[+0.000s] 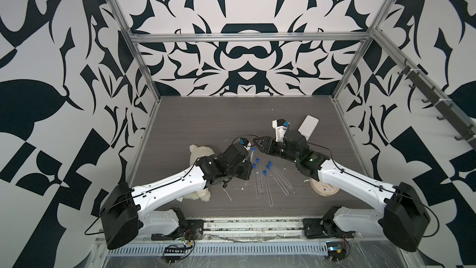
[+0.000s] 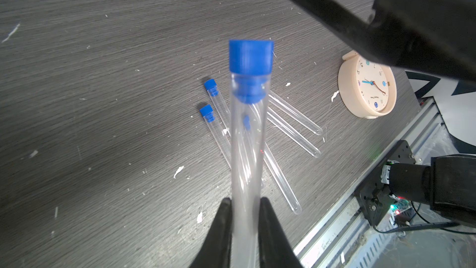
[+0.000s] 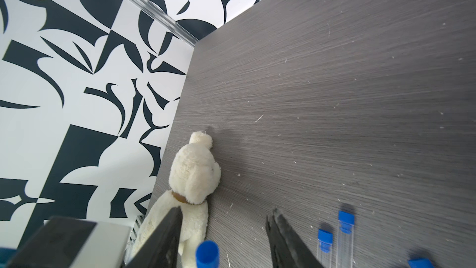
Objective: Remove stoppers from test tubes
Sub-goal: Pick up the test tube at the center of the board.
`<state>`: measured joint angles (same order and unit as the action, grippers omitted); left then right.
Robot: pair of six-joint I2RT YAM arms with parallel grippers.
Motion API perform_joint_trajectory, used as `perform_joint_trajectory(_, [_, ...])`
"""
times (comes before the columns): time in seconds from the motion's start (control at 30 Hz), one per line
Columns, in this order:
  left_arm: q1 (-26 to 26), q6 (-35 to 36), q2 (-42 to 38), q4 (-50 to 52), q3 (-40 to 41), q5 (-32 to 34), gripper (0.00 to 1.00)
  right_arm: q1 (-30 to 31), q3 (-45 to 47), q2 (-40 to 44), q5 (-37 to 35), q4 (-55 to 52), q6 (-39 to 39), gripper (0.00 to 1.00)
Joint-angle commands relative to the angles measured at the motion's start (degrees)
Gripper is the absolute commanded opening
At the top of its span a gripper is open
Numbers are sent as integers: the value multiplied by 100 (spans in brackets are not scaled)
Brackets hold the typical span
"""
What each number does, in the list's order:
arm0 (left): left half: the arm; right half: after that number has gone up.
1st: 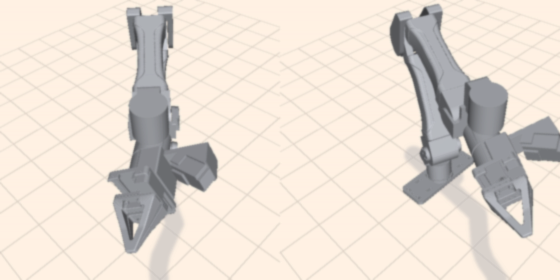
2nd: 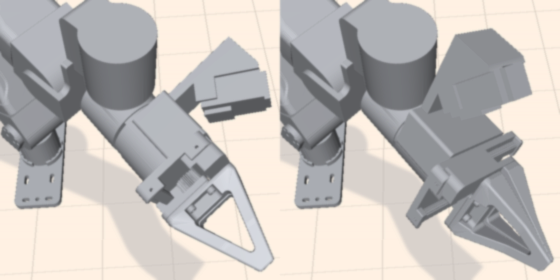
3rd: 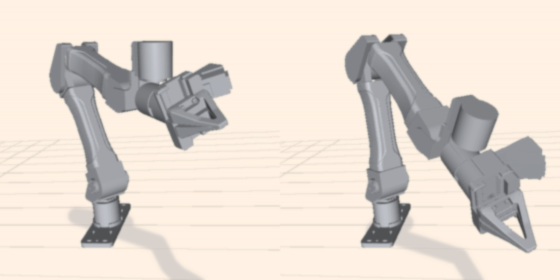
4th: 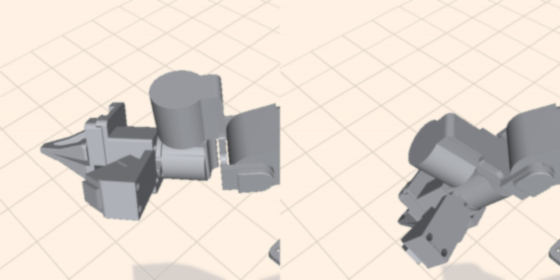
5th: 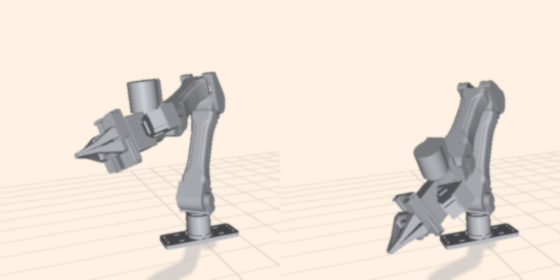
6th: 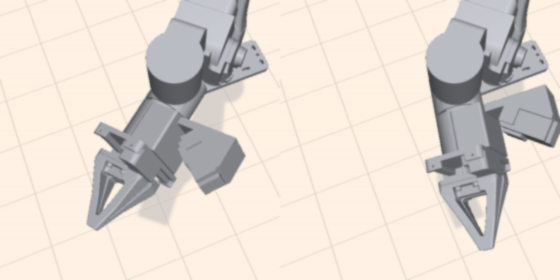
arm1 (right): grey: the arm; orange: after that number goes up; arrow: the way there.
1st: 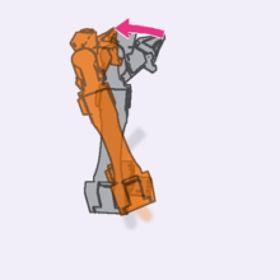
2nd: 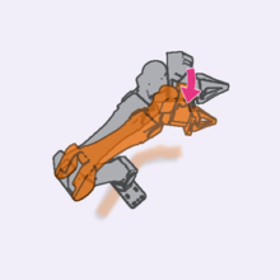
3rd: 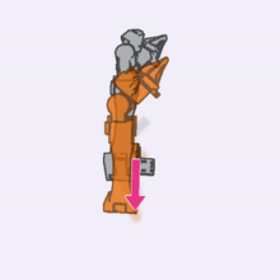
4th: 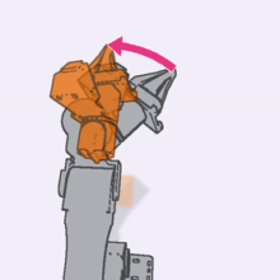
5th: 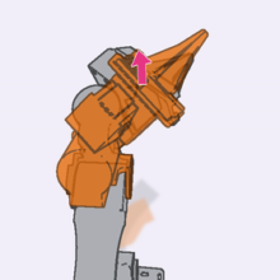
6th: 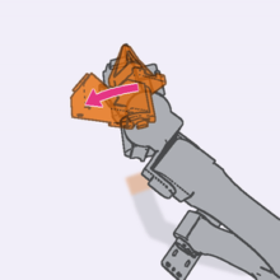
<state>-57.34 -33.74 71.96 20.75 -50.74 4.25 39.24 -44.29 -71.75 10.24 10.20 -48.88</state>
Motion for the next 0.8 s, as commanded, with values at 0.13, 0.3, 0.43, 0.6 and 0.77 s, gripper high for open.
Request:
perform_joint_trajectory(0.13, [4,104,41,-71,37,-81,20,13,-450,-311,164,-128,-103,50])
perform_joint_trajectory(0.3, [4,122,54,-68,29,-66,20,13,-514,-416,230,-167,-178,44])
perform_joint_trajectory(0.43, [5,130,63,-83,20,-72,19,30,-580,-503,327,-221,-212,41])
perform_joint_trajectory(0.6, [4,146,276,-84,-5,-74,19,66,-644,-551,338,-324,-209,40])
perform_joint_trajectory(0.77, [9,161,331,-88,-32,-65,19,129,-733,-631,338,-466,-202,40])
